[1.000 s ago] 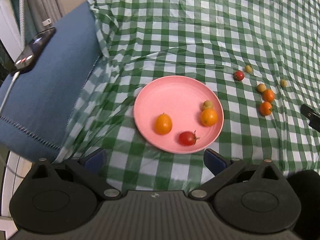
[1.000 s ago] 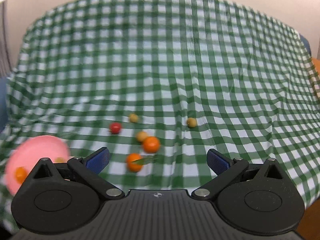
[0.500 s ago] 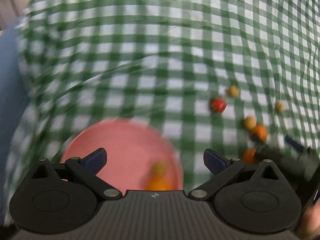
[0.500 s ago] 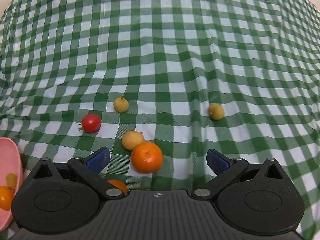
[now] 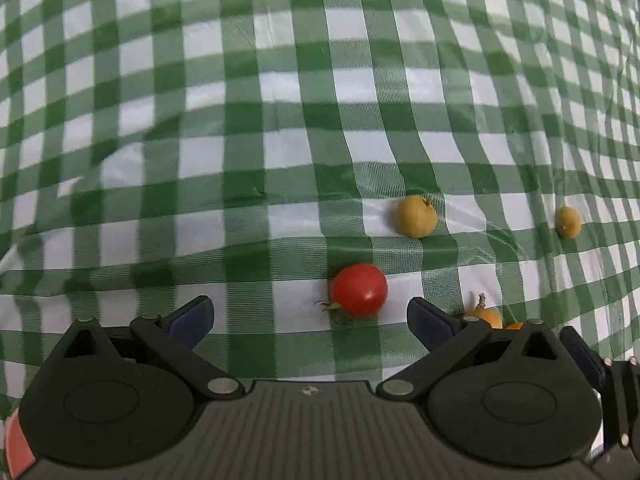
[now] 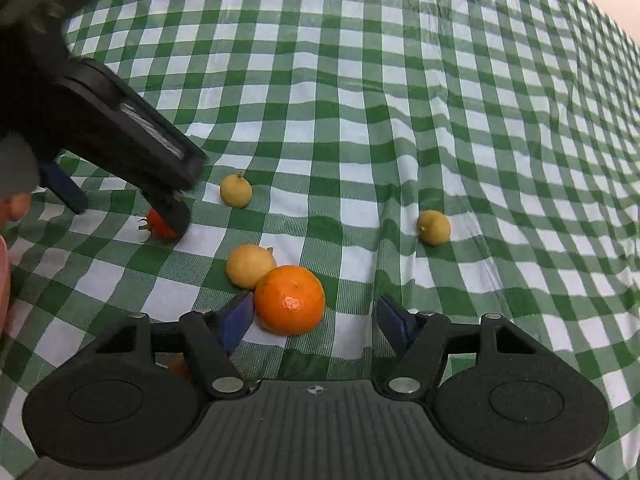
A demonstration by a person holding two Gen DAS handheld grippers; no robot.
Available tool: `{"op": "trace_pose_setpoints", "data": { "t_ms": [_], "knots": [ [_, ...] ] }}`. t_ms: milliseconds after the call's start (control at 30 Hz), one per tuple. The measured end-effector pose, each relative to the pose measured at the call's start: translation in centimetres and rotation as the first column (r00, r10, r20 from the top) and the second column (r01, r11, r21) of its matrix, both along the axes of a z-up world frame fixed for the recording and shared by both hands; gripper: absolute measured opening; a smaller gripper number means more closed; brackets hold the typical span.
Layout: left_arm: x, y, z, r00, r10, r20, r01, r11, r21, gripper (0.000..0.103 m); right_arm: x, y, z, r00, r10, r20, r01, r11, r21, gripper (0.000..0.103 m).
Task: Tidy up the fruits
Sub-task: 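Grasp a red cherry tomato with the left tool while the right tool grasps a mandarin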
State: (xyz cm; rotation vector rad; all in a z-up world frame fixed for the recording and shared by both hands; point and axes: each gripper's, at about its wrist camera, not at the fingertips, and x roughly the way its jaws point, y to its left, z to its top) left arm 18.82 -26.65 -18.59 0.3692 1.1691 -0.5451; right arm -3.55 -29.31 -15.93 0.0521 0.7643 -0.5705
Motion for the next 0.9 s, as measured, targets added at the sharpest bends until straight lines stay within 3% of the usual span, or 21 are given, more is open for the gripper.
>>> {"op": "trace_pose_setpoints", "data": {
  "t_ms": [133,233,267,300,333,433,533,700,900],
  "knots": [
    [0.1,-0.6,-0.5,1.000,-0.007,0.006,0.007,1.000,0.008,0.103,0.2,1.1,-0.7,0.999,0.044,0.005,-0.044,0.999,-0.032,0.069],
    [0.4,-1.0,-0.9,1.000,-0.007,-0.006,0.007,1.000,0.021,0.103,0.7,1.6,-1.5,0.998,0.069,0.014,-0.069,0.998,0.005,0.068],
    [0.5,-1.1,-1.1,1.000,-0.002,-0.011,0.002,1.000,0.024,0.101,0.9,1.5,-1.7,0.998,0.067,0.019,-0.068,0.997,0.028,0.065],
    [0.8,-1.3,-1.2,1.000,0.003,-0.018,-0.003,1.000,0.021,0.095,1.2,1.5,-1.9,0.998,0.066,0.021,-0.067,0.996,0.053,0.052],
    [1.1,-1.4,-1.3,1.000,0.008,-0.025,-0.008,1.000,0.016,0.085,1.2,0.7,-1.9,0.998,0.058,0.022,-0.059,0.995,0.081,0.040],
    [1.5,-1.0,-0.1,1.000,0.008,-0.006,-0.008,1.000,-0.025,0.033,1.1,-1.0,-1.5,0.999,0.024,0.030,-0.028,0.991,0.130,0.039],
    [1.7,-0.2,0.9,0.999,0.017,-0.042,-0.020,0.997,-0.069,0.033,0.5,-1.6,-0.9,0.999,-0.027,0.047,0.021,0.992,0.124,0.039],
    [0.0,1.7,3.6,1.000,0.015,-0.009,-0.016,0.996,-0.086,0.033,-0.9,-2.4,1.0,0.984,-0.149,0.100,0.142,0.987,0.072,0.039],
    [-4.3,7.1,8.7,0.999,0.053,-0.013,-0.054,0.994,-0.100,0.033,-4.8,-0.6,6.1,0.969,-0.154,0.193,0.149,0.988,0.040,0.039]
  ]
}}
